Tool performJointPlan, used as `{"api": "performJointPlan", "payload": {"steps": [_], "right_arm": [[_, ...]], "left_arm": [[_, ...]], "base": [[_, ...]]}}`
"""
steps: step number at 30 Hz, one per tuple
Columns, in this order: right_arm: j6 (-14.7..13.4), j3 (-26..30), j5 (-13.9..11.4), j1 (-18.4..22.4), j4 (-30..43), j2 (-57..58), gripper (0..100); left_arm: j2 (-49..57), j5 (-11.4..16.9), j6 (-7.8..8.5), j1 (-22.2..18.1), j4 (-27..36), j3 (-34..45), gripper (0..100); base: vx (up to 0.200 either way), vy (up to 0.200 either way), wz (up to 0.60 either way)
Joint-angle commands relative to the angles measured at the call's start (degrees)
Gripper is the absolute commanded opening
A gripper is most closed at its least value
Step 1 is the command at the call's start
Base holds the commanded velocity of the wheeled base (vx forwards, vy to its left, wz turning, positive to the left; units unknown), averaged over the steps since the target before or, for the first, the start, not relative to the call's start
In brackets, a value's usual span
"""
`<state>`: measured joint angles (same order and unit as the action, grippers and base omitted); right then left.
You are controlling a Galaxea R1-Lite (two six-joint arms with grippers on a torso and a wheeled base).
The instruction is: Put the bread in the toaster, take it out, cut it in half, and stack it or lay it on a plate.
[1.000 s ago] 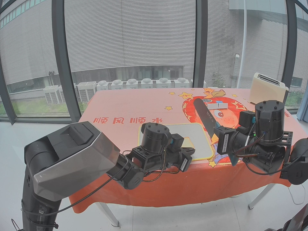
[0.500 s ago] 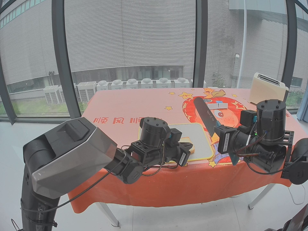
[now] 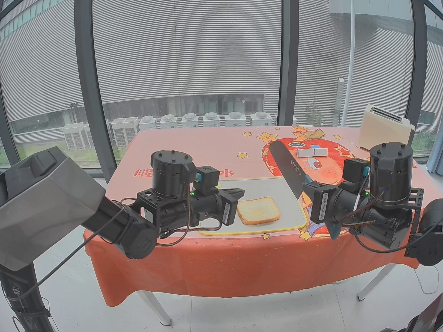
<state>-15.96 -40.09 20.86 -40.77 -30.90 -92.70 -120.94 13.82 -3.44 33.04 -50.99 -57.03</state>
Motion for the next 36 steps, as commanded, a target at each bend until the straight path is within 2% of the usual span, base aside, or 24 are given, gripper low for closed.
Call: {"api": "performJointPlan", "payload": {"steps": [1, 7, 10, 12, 14, 19, 24, 28, 36], "right_arm": [[-0.21, -0.07, -0.12, -2.04, -0.12, -0.55, 0], [-0.21, -0.07, 0.06, -3.27, -0.39, -2.14, 0], [-0.21, -0.07, 0.06, -3.8, -0.39, -2.58, 0], [-0.21, -0.07, -0.03, -3.88, -0.47, -2.66, 0], [-0.3, -0.07, -0.12, -4.15, -0.47, -2.58, 0], [-0.21, -0.16, -0.03, -3.97, -0.47, -2.49, 0], [-0.3, -0.07, -0.03, -4.23, -0.3, -3.1, 0], [-0.83, -0.07, 0.32, -4.23, -0.65, -4.86, 0], [-1.09, 0.02, 0.15, -4.32, -0.47, -5.83, 0]], "left_arm": [[3.7, -0.2, -7.02, -1.13, -6.22, 5.17, 0], [4.93, -0.2, -6.76, -1.4, -8.16, 7.63, 0], [7.48, -0.46, -6.67, -1.48, -3.32, 9.13, 0], [8.97, -0.46, -5.44, -1.31, 3.53, 8.07, 0], [9.06, -0.55, -3.86, -1.4, 7.05, 6.4, 0], [8.18, -0.64, 0.1, -2.71, 8.1, 1.74, 0], [7.65, 0.06, -0.87, -2.45, 8.98, 2.89, 0], [2.99, 0.24, -1.48, -2.71, 6.78, 1.92, 0], [-0.96, 0.06, -1.13, -2.54, 5.2, 0.78, 0]], "base": [[0.0, 0.0, 0.0], [0.0, 0.0, 0.0], [0.0, 0.0, 0.0], [0.0, 0.0, 0.0], [0.0, 0.0, 0.0], [0.0, 0.0, 0.0], [0.0, 0.0, 0.0], [0.0, 0.0, 0.0], [0.0, 0.0, 0.0]]}}
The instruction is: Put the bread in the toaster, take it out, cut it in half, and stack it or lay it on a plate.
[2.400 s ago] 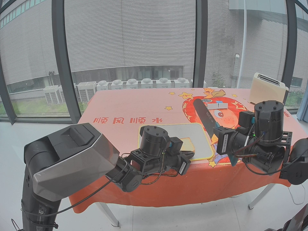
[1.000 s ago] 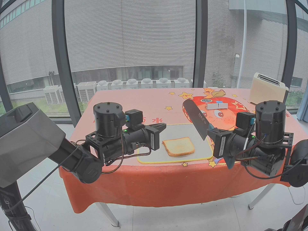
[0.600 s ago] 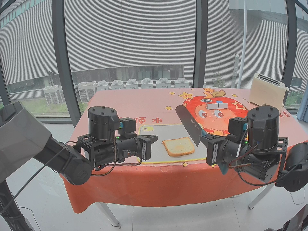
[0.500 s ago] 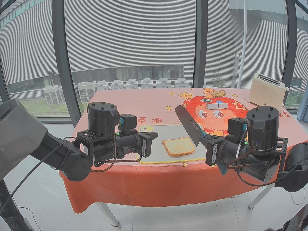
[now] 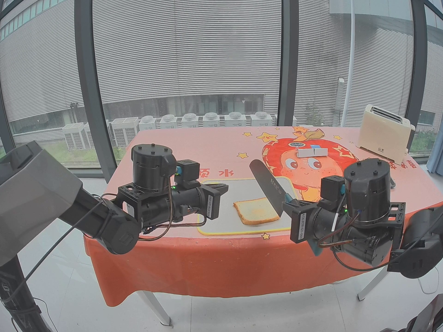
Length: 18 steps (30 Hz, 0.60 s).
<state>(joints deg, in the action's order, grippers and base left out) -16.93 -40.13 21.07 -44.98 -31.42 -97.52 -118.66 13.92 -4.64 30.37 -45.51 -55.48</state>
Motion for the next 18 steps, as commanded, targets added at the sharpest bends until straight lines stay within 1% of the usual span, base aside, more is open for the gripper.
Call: {"api": "performJointPlan", "payload": {"steps": [1, 6, 7, 9, 10, 11, 12, 14, 16, 18], "right_arm": [[-0.12, 0.05, -0.15, -0.1, 0.21, -1.09, 0], [-0.12, 0.05, -0.15, -0.1, 0.48, -0.91, 0], [-0.12, 0.14, -0.06, -0.37, 0.65, -1.0, 0], [-0.29, 0.23, 0.2, -1.16, 0.65, -1.26, 0], [-0.56, 0.4, 0.29, -1.42, 0.65, -1.79, 0], [-0.56, 0.4, 0.29, -1.51, 0.65, -1.88, 0], [-0.91, 0.76, 0.47, -1.77, 0.48, -2.32, 0], [-0.91, 0.84, 0.47, -1.86, 0.57, -2.23, 0], [-0.91, 0.84, 0.56, -1.86, 0.57, -2.23, 0], [-0.91, 0.93, 0.64, -1.86, 0.74, -2.14, 0]], "left_arm": [[-3.68, 0.05, 0.07, 0.13, -0.2, -1.12, 0], [-3.86, 0.14, 0.6, 0.04, -0.02, -2.7, 0], [-3.59, 0.67, 1.04, -0.13, 1.12, -5.87, 0], [-3.5, 1.2, 1.22, -0.31, 3.32, -7.54, 0], [-3.42, 1.2, 1.66, -0.31, 4.2, -7.63, 0], [-3.42, 1.28, 1.66, -0.31, 4.29, -7.54, 0], [-3.24, 1.28, 2.36, -0.22, 4.55, -6.92, 0], [-3.42, 1.2, 3.06, -0.22, 4.02, -5.34, 0], [-3.86, 1.11, 3.68, 0.31, 1.74, -4.29, 0], [-4.03, 0.84, 3.77, 0.83, -0.2, -3.76, 0]], "base": [[0.0, 0.0, 0.0], [0.0, 0.0, 0.0], [0.0, 0.0, 0.0], [0.0, 0.0, 0.0], [0.0, 0.0, 0.0], [0.0, 0.0, 0.0], [0.0, 0.0, 0.0], [0.0, 0.0, 0.0], [0.0, 0.0, 0.0], [0.0, 0.0, 0.0]]}}
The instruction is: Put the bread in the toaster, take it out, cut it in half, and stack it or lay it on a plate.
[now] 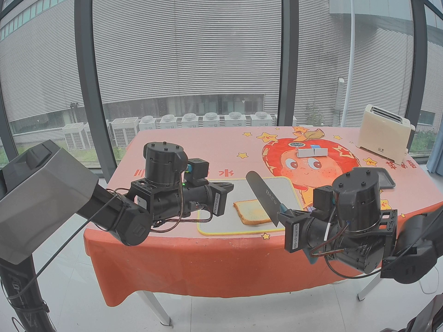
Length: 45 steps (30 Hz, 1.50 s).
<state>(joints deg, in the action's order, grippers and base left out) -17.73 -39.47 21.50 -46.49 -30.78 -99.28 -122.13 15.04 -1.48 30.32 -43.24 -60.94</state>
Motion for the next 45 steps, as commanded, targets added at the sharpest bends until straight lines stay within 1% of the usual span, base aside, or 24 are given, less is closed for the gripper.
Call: {"api": "performJointPlan", "payload": {"steps": [1, 2, 3, 4, 11, 12, 13, 14, 15, 23, 24, 28, 29, 31, 36, 40, 45], "right_arm": [[-0.12, 0.45, 0.47, -0.26, 0.11, -0.3, 0], [-0.12, 0.54, 0.56, -0.26, 0.11, -0.3, 0], [-0.03, 0.71, 0.82, -0.18, 0.11, -0.21, 0], [-0.03, 0.71, 0.91, -0.09, 0.11, -0.21, 0], [0.15, 1.42, 1.0, -0.26, 0.2, -0.21, 0], [0.15, 1.42, 1.0, -0.26, 0.2, -0.21, 0], [0.15, 1.42, 1.0, -0.26, 0.2, -0.21, 0], [0.23, 1.42, 1.0, -0.35, 0.2, -0.3, 0], [0.15, 1.5, 1.0, -0.35, 0.2, -0.39, 0], [0.23, 1.5, 1.79, -0.53, 0.2, -0.48, 0], [0.23, 1.5, 1.79, -0.61, 0.2, -0.48, 0], [0.23, 1.5, 1.79, -0.88, 0.2, -0.56, 0], [0.23, 1.5, 1.79, -0.88, 0.2, -0.56, 0], [0.23, 1.59, 1.79, -0.88, 0.2, -0.56, 0], [0.23, 1.68, 1.87, -1.05, 0.2, -0.48, 0], [0.32, 1.94, 2.14, -1.14, 0.2, -0.48, 0], [0.32, 2.03, 2.23, -1.14, 0.28, -0.3, 0]], "left_arm": [[-0.75, -0.28, 0.24, 1.59, -4.05, 2.41, 0], [-0.92, -0.28, -0.02, 1.76, -4.66, 2.67, 0], [-0.92, -0.28, 0.07, 1.76, -5.1, 3.02, 0], [-1.01, -0.28, 0.51, 1.76, -5.19, 3.37, 0], [-4.0, -0.28, 0.95, 2.9, -5.19, 3.55, 0], [-4.96, -0.37, 1.48, 3.61, -5.19, 3.37, 0], [-4.96, -0.37, 1.48, 3.61, -5.19, 3.37, 0], [-5.84, -0.45, 2.09, 3.7, -5.19, 3.11, 0], [-6.19, -0.45, 2.35, 3.78, -5.19, 2.85, 0], [-6.28, -0.89, 2.35, 3.78, -4.75, 2.14, 0], [-6.28, -1.16, 2.35, 3.78, -4.66, 2.05, 0], [-6.37, -3.71, 2.53, 4.31, -4.4, 1.53, 0], [-6.55, -5.46, 2.53, 4.75, -3.87, 1.18, 0], [-6.55, -6.61, 2.53, 4.93, -3.34, 1.18, 0], [-6.9, -6.69, 2.62, 4.93, -3.34, 0.91, 0], [-7.07, -6.69, 3.06, 5.01, -3.34, 0.91, 0], [-7.78, -6.69, 3.06, 5.01, -3.43, 0.91, 0]], "base": [[0.0, 0.0, 0.0], [0.0, 0.0, 0.0], [0.0, 0.0, 0.0], [0.0, 0.0, 0.0], [0.0, 0.0, 0.0], [0.0, 0.0, 0.0], [0.0, 0.0, 0.0], [0.0, 0.0, 0.0], [0.0, 0.0, 0.0], [0.0, 0.0, 0.0], [0.0, 0.0, 0.0], [0.0, 0.0, 0.0], [0.0, 0.0, 0.0], [0.0, 0.0, 0.0], [0.0, 0.0, 0.0], [0.0, 0.0, 0.0], [0.0, 0.0, 0.0]]}}
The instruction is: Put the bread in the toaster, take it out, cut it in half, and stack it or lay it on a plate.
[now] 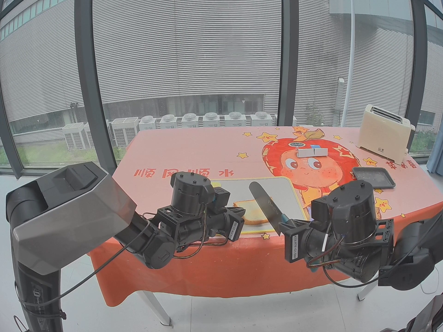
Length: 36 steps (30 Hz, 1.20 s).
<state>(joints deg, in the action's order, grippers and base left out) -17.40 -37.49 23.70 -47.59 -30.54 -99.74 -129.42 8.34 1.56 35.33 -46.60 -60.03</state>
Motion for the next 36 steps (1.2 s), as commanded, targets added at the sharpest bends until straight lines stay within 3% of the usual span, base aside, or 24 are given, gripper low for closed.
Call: {"api": "performJointPlan", "payload": {"steps": [1, 36], "right_arm": [[-0.01, 0.13, 0.03, -0.04, 0.04, 0.16, 0], [-0.01, 0.4, 0.03, 0.48, -0.22, -0.36, 0]], "left_arm": [[-0.57, 0.01, 0.02, 0.0, -0.07, 0.0, 0], [-0.4, -0.08, 0.02, 0.88, -0.5, 0.35, 0]], "base": [[0.0, 0.0, 0.0], [0.0, 0.0, 0.0]]}}
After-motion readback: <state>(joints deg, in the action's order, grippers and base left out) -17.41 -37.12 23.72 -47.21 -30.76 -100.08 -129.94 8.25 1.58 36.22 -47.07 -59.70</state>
